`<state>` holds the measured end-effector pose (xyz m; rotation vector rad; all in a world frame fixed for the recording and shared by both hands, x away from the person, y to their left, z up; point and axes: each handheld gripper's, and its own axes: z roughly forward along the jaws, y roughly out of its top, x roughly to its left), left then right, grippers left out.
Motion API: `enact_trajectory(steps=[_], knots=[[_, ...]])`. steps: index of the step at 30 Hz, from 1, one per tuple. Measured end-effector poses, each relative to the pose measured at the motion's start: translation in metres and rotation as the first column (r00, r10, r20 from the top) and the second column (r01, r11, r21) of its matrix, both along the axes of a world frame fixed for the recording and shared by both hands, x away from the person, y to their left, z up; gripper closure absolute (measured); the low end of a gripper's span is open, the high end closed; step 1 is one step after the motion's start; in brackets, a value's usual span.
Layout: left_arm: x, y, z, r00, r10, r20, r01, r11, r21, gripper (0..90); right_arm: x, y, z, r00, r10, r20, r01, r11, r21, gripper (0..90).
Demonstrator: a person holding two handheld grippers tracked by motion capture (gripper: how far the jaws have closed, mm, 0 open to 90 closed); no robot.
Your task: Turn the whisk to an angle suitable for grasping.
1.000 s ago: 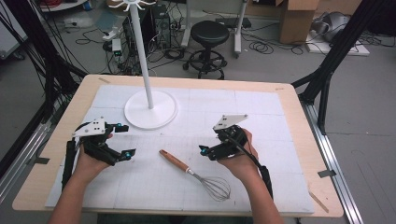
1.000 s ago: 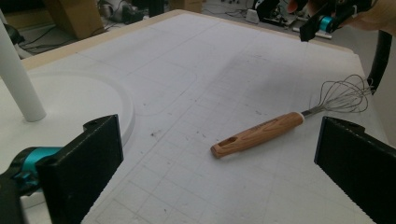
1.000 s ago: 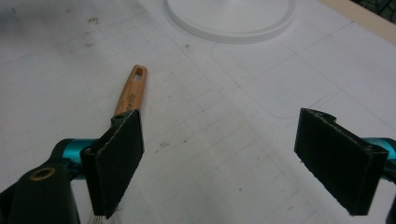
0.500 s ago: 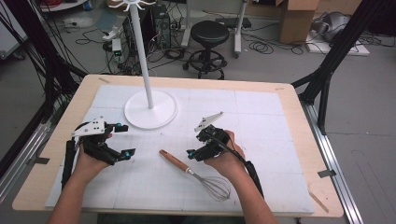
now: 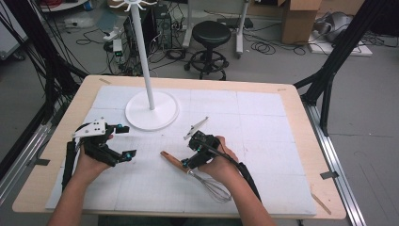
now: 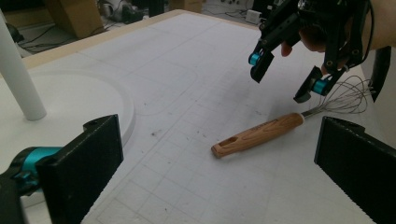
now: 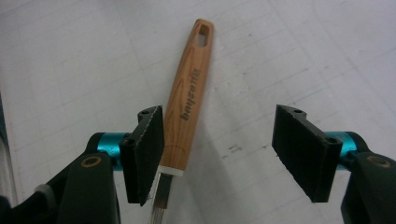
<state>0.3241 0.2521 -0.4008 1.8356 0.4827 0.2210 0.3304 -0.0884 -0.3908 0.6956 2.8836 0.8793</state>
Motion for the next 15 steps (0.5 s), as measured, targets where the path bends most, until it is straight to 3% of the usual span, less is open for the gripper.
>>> enact_trajectory(steps=[2, 8, 11, 12, 14, 15], knots=[[0.000, 0.000, 0.000, 1.0000, -0.001, -0.001, 0.001, 1.0000, 0.000, 1.7, -0.001, 0.007, -0.006, 0.9994, 0.024, -0.024, -0.025, 0.9989, -0.039, 35.2], [0.000, 0.000, 0.000, 1.0000, 0.000, -0.005, 0.000, 1.0000, -0.001, 1.7, 0.001, 0.018, -0.018, 0.9954, 0.030, -0.091, -0.041, 0.9920, -0.119, 40.1], [0.000, 0.000, 0.000, 1.0000, -0.001, -0.005, 0.001, 1.0000, -0.003, 1.7, -0.001, 0.023, -0.021, 0.9945, 0.043, -0.096, -0.058, 0.9861, -0.156, 42.9], [0.000, 0.001, 0.000, 1.0000, 0.001, -0.003, -0.001, 1.0000, -0.003, 1.7, -0.005, 0.027, -0.024, 0.9947, 0.057, -0.085, -0.073, 0.9776, -0.197, 46.2], [0.000, 0.000, 0.000, 1.0000, 0.000, 0.002, 0.000, 1.0000, -0.004, 1.7, -0.007, 0.029, -0.023, 0.9956, 0.071, -0.062, -0.083, 0.9734, -0.214, 51.4], [0.000, 0.000, 0.000, 1.0000, -0.001, 0.008, 0.002, 1.0000, -0.007, 1.7, -0.008, 0.029, -0.022, 0.9943, 0.075, -0.076, -0.089, 0.9738, -0.209, 56.2]])
